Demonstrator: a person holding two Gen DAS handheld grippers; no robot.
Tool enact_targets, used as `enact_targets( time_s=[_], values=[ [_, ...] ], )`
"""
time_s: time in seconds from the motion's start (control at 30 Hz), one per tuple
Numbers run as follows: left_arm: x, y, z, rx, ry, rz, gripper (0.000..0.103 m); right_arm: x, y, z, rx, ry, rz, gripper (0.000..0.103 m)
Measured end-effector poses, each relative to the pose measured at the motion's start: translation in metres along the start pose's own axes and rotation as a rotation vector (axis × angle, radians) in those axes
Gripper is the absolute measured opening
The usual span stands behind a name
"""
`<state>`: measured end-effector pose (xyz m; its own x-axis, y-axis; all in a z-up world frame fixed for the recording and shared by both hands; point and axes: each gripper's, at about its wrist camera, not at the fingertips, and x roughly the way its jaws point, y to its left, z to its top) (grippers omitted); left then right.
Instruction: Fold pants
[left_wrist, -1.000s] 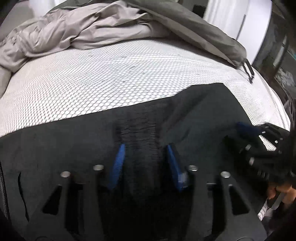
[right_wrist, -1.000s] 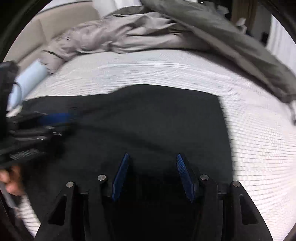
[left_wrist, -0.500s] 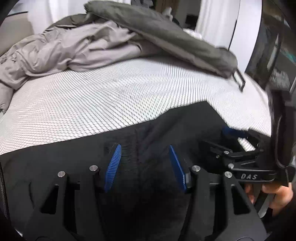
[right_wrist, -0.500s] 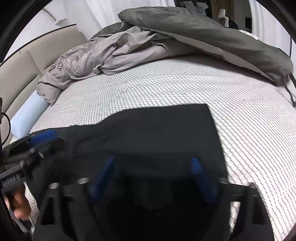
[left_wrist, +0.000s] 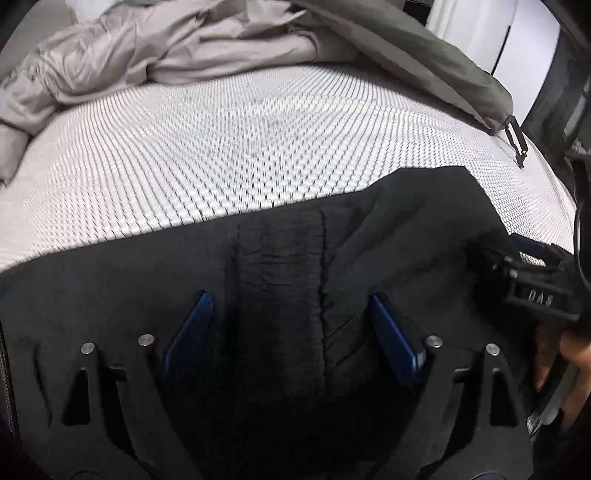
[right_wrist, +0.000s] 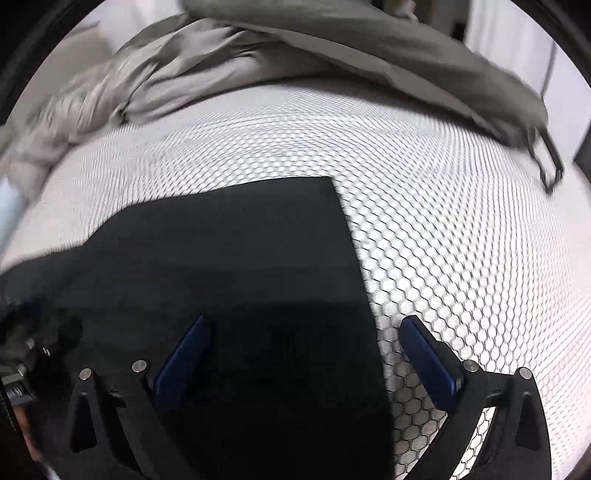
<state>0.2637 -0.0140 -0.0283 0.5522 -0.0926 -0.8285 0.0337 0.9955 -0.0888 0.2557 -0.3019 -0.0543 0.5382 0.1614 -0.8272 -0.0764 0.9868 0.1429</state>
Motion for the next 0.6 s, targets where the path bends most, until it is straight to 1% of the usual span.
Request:
enact_targets(
  time_s=[0.03, 0.07, 0.1, 0.17, 0.23, 0.27, 0.3, 0.33, 0.37, 0.4, 0.47, 0.5, 0.53, 0.6],
  values=[
    [-0.008, -0.002, 0.0, 0.009, -0.021, 0.005, 0.075, -0.002, -0.002, 0.001, 0.006, -0.009, 0.001, 0.103],
    [-0.016, -0.004, 0.001, 0.01, -0.045, 0.006, 0.074, -0.008, -0.002, 0.003, 0.007, -0.032, -0.001, 0.103],
    [-0.027, -0.004, 0.004, -0.002, -0.092, -0.007, 0.072, -0.012, 0.0, 0.004, 0.001, -0.049, 0.012, 0.103],
    [-0.04, -0.005, 0.01, -0.04, -0.141, -0.036, 0.063, -0.023, 0.006, 0.005, -0.012, -0.083, 0.055, 0.103],
    [-0.044, -0.007, 0.012, -0.067, -0.157, -0.107, 0.043, -0.034, 0.016, 0.008, -0.025, -0.12, 0.133, 0.103],
    [-0.04, -0.009, 0.012, -0.069, -0.145, -0.134, 0.037, -0.036, 0.021, 0.008, -0.03, -0.131, 0.183, 0.1],
    [-0.031, -0.012, 0.011, -0.073, -0.117, -0.158, 0.027, -0.035, 0.027, 0.01, -0.03, -0.121, 0.242, 0.088],
    [-0.023, -0.014, 0.01, -0.079, -0.09, -0.16, 0.023, -0.031, 0.032, 0.011, -0.025, -0.093, 0.275, 0.077],
    [-0.012, -0.014, 0.008, -0.083, -0.055, -0.135, 0.022, -0.027, 0.033, 0.011, -0.021, -0.076, 0.291, 0.057],
    [-0.004, -0.013, 0.006, -0.083, -0.041, -0.115, 0.018, -0.018, 0.036, 0.012, -0.017, -0.062, 0.296, 0.053],
    [0.002, -0.012, 0.005, -0.085, -0.042, -0.114, 0.013, -0.003, 0.04, 0.013, -0.03, -0.036, 0.27, 0.052],
    [0.002, -0.01, 0.005, -0.094, -0.041, -0.117, 0.007, 0.0, 0.04, 0.01, -0.035, -0.034, 0.254, 0.048],
    [0.002, -0.004, 0.006, -0.11, -0.043, -0.118, 0.005, -0.001, 0.038, 0.01, -0.039, -0.036, 0.208, 0.048],
    [0.001, 0.001, 0.006, -0.124, -0.043, -0.138, 0.006, -0.001, 0.032, 0.01, -0.049, -0.064, -0.003, 0.048]
  ],
)
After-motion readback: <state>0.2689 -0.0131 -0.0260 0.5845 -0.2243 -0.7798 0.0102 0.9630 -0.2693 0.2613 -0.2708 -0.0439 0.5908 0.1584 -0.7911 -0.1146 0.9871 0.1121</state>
